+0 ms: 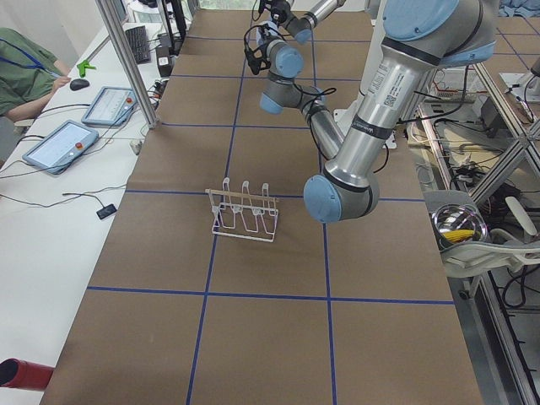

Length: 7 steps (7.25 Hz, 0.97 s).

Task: Hang cup on cup holder
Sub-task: 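Carry the cup away with the left gripper while the right gripper releases and withdraws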

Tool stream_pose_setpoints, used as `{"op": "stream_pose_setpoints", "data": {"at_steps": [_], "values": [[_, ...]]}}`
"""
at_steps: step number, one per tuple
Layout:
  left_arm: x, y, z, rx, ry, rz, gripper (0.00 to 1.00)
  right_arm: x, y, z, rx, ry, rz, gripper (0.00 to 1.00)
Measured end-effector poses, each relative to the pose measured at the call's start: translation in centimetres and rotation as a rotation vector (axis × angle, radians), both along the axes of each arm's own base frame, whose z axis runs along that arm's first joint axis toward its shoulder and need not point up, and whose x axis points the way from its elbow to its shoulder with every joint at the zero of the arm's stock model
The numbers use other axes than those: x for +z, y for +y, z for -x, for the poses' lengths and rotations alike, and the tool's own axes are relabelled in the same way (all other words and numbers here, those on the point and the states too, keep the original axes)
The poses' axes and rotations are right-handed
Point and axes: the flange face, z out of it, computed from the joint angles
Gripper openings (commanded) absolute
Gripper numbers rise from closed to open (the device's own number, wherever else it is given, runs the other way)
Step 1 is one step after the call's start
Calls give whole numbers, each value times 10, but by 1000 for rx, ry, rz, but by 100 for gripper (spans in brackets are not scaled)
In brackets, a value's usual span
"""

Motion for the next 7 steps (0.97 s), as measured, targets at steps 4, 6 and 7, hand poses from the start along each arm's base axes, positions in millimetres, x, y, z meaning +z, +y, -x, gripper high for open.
{"op": "stream_pose_setpoints", "data": {"at_steps": [4,6,7], "values": [[29,-74,74,-124,-443,-122,0,35,-97,-75,343,544,-82,100],[55,-103,116,-198,-635,-146,0,66,-134,-116,454,824,-59,100],[74,-117,142,-233,-738,-168,0,92,-145,-135,459,967,-26,100]]}}
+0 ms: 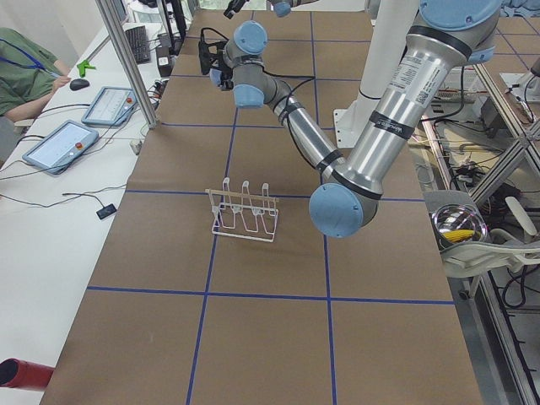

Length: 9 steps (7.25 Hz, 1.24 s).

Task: Hang cup on cup holder
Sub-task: 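Carry the cup away with the left gripper while the right gripper releases and withdraws, then move the cup with the left gripper down over a peg of the white rack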

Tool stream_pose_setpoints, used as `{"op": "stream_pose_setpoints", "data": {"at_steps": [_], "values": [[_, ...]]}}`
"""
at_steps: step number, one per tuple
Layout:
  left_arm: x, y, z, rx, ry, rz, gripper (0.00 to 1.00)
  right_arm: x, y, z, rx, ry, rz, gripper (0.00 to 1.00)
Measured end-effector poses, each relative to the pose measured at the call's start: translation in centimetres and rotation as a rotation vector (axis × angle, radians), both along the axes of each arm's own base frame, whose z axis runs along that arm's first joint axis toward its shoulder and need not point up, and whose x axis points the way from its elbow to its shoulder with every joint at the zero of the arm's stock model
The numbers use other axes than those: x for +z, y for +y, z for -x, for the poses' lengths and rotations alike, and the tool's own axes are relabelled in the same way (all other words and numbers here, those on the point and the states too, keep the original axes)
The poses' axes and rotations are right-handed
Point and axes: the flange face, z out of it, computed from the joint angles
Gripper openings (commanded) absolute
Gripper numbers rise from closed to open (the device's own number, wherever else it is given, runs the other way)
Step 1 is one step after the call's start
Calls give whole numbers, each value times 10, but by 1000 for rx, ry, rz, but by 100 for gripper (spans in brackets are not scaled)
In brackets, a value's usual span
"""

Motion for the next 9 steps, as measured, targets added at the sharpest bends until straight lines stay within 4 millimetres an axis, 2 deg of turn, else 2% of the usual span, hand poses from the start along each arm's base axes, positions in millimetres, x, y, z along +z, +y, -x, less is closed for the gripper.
{"op": "stream_pose_setpoints", "data": {"at_steps": [2,4,6,7,9], "values": [[29,-19,41,-1,-250,-52,0,47,-7,-25,-30,155,185,100],[57,-25,56,89,-456,-82,0,85,-4,-53,-163,238,351,100],[100,-20,52,167,-539,-49,0,115,0,-82,-344,312,496,100],[117,-15,40,209,-560,-30,0,121,3,-91,-401,300,548,100],[135,-6,5,266,-620,1,0,129,9,-98,-444,260,605,100]]}}
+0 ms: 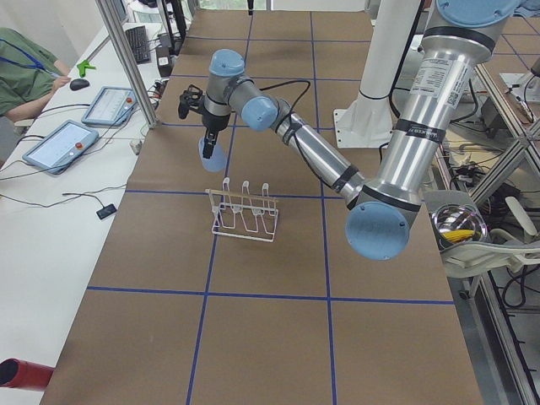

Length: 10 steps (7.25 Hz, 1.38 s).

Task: Hang cup on cup holder
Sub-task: 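Move the cup with the left gripper down over a peg of the white rack, then open the left gripper to release the cup onto the peg and withdraw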

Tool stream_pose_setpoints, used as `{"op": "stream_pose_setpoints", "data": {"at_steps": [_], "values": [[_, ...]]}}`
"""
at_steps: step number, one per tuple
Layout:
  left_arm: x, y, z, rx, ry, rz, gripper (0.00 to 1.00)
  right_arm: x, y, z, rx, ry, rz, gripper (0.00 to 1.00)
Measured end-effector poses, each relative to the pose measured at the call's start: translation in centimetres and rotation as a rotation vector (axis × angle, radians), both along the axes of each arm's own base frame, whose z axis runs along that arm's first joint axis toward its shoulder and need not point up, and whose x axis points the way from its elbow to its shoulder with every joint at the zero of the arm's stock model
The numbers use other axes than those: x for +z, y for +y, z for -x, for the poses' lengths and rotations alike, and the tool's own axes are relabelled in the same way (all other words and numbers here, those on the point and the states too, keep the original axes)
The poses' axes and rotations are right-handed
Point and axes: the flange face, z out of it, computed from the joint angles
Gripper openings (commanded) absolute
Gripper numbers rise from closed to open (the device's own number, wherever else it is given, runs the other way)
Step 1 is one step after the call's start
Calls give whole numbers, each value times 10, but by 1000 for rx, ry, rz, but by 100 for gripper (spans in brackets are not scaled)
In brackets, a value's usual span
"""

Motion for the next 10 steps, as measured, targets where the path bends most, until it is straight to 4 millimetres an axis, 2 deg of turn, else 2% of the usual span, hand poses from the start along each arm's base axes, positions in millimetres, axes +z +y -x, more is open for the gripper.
{"op": "stream_pose_setpoints", "data": {"at_steps": [2,7,8,9,10], "values": [[6,4,-20,20,-32,5,0,1,2,-1,-3,-4,33,100],[27,0,-43,52,-58,39,0,-1,4,-1,-5,-24,41,100],[31,0,-47,57,-62,46,22,-2,4,-1,-5,-25,37,100],[35,-1,-51,62,-67,54,99,-2,4,-2,-4,-25,34,100],[40,-2,-53,68,-74,59,98,-3,5,-2,-3,-24,32,100]]}}
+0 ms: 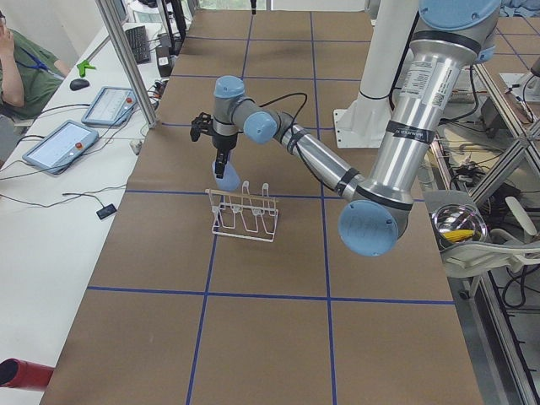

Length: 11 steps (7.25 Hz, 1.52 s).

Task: Hang cup on cup holder

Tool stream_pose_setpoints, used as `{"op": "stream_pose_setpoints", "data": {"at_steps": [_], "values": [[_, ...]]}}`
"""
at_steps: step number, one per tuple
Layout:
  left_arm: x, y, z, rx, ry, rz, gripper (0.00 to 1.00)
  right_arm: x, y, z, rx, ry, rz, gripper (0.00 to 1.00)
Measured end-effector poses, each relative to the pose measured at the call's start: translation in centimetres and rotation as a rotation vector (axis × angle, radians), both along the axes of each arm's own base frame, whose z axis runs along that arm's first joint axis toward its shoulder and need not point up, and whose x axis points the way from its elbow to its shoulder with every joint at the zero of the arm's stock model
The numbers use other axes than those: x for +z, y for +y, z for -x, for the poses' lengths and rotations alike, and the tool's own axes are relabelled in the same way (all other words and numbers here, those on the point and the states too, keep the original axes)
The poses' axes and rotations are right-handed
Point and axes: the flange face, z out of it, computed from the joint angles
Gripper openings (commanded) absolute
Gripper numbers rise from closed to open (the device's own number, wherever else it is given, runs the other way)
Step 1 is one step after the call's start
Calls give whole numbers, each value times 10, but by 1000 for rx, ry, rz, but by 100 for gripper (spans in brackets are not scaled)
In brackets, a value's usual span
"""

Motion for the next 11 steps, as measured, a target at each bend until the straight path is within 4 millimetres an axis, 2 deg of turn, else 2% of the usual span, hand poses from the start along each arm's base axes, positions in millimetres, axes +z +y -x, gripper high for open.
{"op": "stream_pose_setpoints", "data": {"at_steps": [3,5,6,7,8,10,11], "values": [[10,7,4,27,-25,-23,98,1,2,-2,7,15,-1,100],[10,12,22,87,-45,-85,98,6,3,-4,9,45,-2,100],[21,9,53,122,-76,-133,98,16,9,-10,17,55,13,100],[39,5,94,148,-95,-156,98,30,18,-21,34,57,40,100],[65,6,132,152,-83,-129,98,40,26,-32,55,44,67,100],[126,18,187,112,-59,-23,98,54,41,-50,86,-6,108,100],[149,22,213,72,-50,17,98,58,46,-55,96,-16,117,100]]}}
